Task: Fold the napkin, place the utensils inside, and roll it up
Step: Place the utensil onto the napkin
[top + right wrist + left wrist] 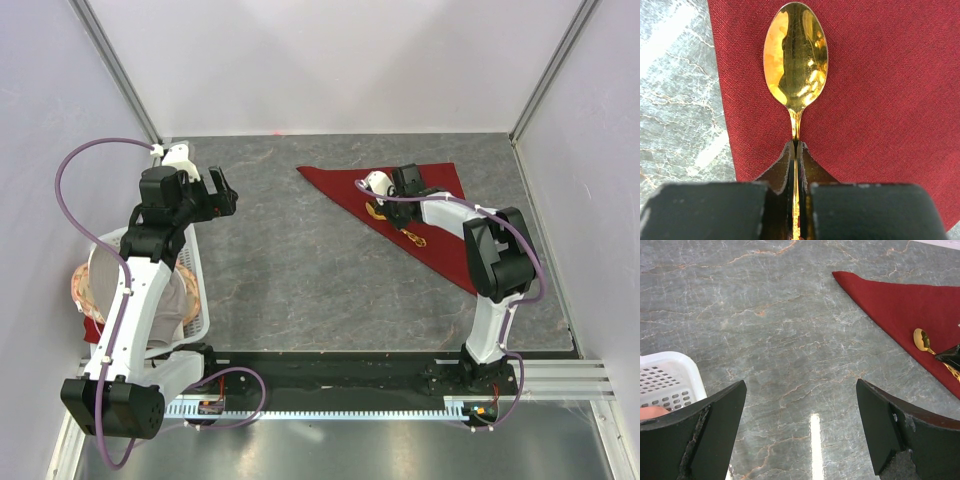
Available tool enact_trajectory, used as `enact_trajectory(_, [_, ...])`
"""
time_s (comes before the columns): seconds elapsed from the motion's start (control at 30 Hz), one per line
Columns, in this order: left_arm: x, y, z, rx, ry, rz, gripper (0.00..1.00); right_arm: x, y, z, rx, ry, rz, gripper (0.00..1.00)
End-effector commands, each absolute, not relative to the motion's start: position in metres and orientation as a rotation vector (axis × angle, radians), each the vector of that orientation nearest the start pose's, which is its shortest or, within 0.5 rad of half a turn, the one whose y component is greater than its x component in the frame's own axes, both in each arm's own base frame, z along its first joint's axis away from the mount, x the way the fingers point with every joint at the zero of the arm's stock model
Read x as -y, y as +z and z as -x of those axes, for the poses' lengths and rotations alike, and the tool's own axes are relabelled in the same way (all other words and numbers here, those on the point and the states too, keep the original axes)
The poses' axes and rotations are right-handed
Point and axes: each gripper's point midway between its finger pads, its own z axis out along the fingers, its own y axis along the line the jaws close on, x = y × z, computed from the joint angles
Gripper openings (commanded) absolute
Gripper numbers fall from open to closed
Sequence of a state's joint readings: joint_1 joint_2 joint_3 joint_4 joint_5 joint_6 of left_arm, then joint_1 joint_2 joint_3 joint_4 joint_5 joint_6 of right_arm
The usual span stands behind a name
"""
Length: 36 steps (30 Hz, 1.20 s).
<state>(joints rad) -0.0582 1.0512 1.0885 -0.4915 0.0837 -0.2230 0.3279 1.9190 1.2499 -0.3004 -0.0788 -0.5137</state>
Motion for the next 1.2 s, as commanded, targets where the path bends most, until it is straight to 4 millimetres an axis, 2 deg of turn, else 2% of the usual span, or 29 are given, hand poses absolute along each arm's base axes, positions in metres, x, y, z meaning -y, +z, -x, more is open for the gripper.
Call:
enact_trajectory(0.0, [0.045, 0.276, -0.337, -1.986, -0.271, 0.089, 0.98, -0.139, 0.035, -0.444, -2.266, -0.004, 1.068, 0.07])
enact_trajectory(0.1, [0.045, 0.277, -0.337, -1.982, -0.274, 0.086, 0.98, -0.138, 0.036, -0.445, -2.271, -0.015, 1.064, 0.11])
enact_trajectory(0.23, [0.045, 0.277, -0.337, -1.983, -0.274, 0.084, 0.98, -0.134, 0.043, -0.446, -2.271, -0.044, 1.049, 0.24])
enact_trajectory(0.33, [0.045, 0.278, -0.337, -1.980, -0.273, 0.085, 0.98, -0.135, 0.057, -0.448, -2.253, -0.039, 1.015, 0.31])
enact_trajectory(0.4, [0.045, 0.276, -0.336, -1.985, -0.274, 0.084, 0.98, -0.140, 0.075, -0.450, -2.214, -0.015, 0.993, 0.33])
enact_trajectory(0.57, [0.045, 0.275, -0.338, -1.988, -0.273, 0.083, 0.98, -0.168, 0.125, -0.451, -2.102, 0.138, 0.905, 0.37])
enact_trajectory(0.67, [0.045, 0.274, -0.337, -1.989, -0.272, 0.084, 0.98, -0.189, 0.134, -0.454, -2.075, 0.175, 0.877, 0.38])
enact_trajectory(0.73, [0.046, 0.275, -0.338, -1.987, -0.273, 0.083, 0.99, -0.201, 0.133, -0.457, -2.063, 0.172, 0.880, 0.39])
enact_trajectory(0.77, [0.046, 0.273, -0.338, -1.993, -0.274, 0.085, 0.99, -0.216, 0.127, -0.456, -2.061, 0.169, 0.905, 0.39])
enact_trajectory(0.83, [0.046, 0.271, -0.338, -1.997, -0.274, 0.086, 0.98, -0.223, 0.121, -0.463, -2.069, 0.108, 0.894, 0.39])
enact_trajectory(0.87, [0.046, 0.272, -0.339, -1.994, -0.274, 0.085, 0.98, -0.236, 0.113, -0.466, -2.075, 0.108, 0.907, 0.38])
enact_trajectory(0.9, [0.046, 0.272, -0.338, -1.996, -0.275, 0.084, 0.98, -0.240, 0.109, -0.468, -2.085, 0.102, 0.903, 0.37])
enact_trajectory(0.93, [0.045, 0.272, -0.339, -1.996, -0.273, 0.088, 0.98, -0.246, 0.095, -0.468, -2.104, 0.107, 0.917, 0.37])
enact_trajectory(1.03, [0.045, 0.271, -0.339, -1.997, -0.270, 0.090, 0.98, -0.259, 0.094, -0.478, -2.092, 0.063, 0.906, 0.37])
enact_trajectory(1.13, [0.045, 0.271, -0.339, -1.997, -0.268, 0.090, 0.98, -0.272, 0.078, -0.480, -2.101, 0.063, 0.933, 0.37])
enact_trajectory(1.17, [0.045, 0.272, -0.339, -1.994, -0.269, 0.088, 0.98, -0.275, 0.080, -0.483, -2.093, 0.059, 0.932, 0.37])
